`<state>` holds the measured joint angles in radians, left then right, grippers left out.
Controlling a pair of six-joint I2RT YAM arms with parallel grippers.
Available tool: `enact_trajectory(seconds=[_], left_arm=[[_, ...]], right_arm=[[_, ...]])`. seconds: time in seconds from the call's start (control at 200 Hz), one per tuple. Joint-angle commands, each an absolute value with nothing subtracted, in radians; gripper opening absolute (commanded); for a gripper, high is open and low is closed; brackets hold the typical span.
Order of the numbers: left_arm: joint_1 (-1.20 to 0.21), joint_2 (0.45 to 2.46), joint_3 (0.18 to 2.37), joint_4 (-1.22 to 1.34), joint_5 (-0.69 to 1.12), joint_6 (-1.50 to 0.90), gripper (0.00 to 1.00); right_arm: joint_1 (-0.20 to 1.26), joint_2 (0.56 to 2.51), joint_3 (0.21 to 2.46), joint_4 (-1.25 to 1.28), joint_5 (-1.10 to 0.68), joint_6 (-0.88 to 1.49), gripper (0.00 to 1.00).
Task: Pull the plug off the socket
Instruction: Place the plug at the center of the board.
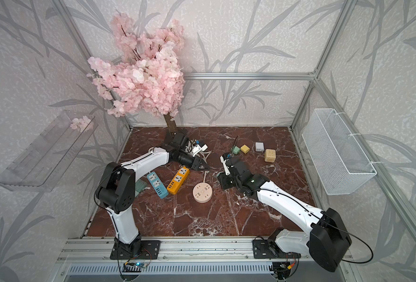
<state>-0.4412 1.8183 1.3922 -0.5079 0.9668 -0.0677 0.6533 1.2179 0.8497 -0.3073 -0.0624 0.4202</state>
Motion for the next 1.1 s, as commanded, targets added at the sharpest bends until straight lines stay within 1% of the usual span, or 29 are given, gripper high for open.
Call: enact_trajectory(seconds=[0.0,0.06,0.105,0.17,0.225,0.26,0.285,0.325,0.425,0.525,0.66,0.79,0.82,0.96,1.095], left_arm=[[-0.463,1.689,1.406,-0.606,0.855,0.023,0.55],[-0.466,1.61,1.388,-0.646,0.778,0.066,0.7],[-0.465,1.552,1.36,-0.657,0.714,0.092,0.75],[-0.465,1.483,1.335,-0.709,0.609,0.155,0.86],[-0.46,1.435,1.304,-0.754,0.552,0.207,0.92],[-0.458,1.405,1.28,-0.778,0.526,0.235,0.94],[-0.457,1.38,1.261,-0.79,0.496,0.236,0.95],[-0.454,1.345,1.226,-0.802,0.451,0.237,0.99],[-0.435,1.27,1.13,-0.812,0.402,0.252,1.0],[-0.393,1.254,1.061,-0.818,0.409,0.232,1.0],[-0.35,1.24,0.957,-0.74,0.449,0.186,1.0],[-0.35,1.223,0.959,-0.728,0.434,0.193,1.0],[-0.351,1.221,0.957,-0.727,0.442,0.194,1.0],[-0.355,1.239,0.948,-0.718,0.479,0.204,1.0],[-0.356,1.24,0.939,-0.71,0.467,0.207,1.0]], right_arm=[[0.573,1.147,0.797,-0.238,-0.117,0.481,0.0],[0.513,1.119,0.759,-0.208,-0.144,0.511,0.0],[0.465,1.106,0.734,-0.189,-0.168,0.53,0.0],[0.398,1.092,0.698,-0.16,-0.193,0.563,0.0],[0.346,1.081,0.668,-0.125,-0.217,0.592,0.0],[0.31,1.074,0.648,-0.1,-0.233,0.612,0.0],[0.289,1.07,0.635,-0.078,-0.245,0.625,0.0],[0.249,1.066,0.615,-0.048,-0.262,0.646,0.0],[0.166,1.077,0.581,0.015,-0.293,0.708,0.0],[0.114,1.105,0.552,0.083,-0.295,0.742,0.0],[0.064,1.184,0.505,0.207,-0.274,0.79,0.0],[0.028,1.306,0.506,0.342,-0.292,0.837,0.01],[0.026,1.339,0.518,0.367,-0.294,0.841,0.02],[0.02,1.501,0.58,0.46,-0.311,0.87,0.03],[0.017,1.653,0.635,0.575,-0.325,0.929,0.03]])
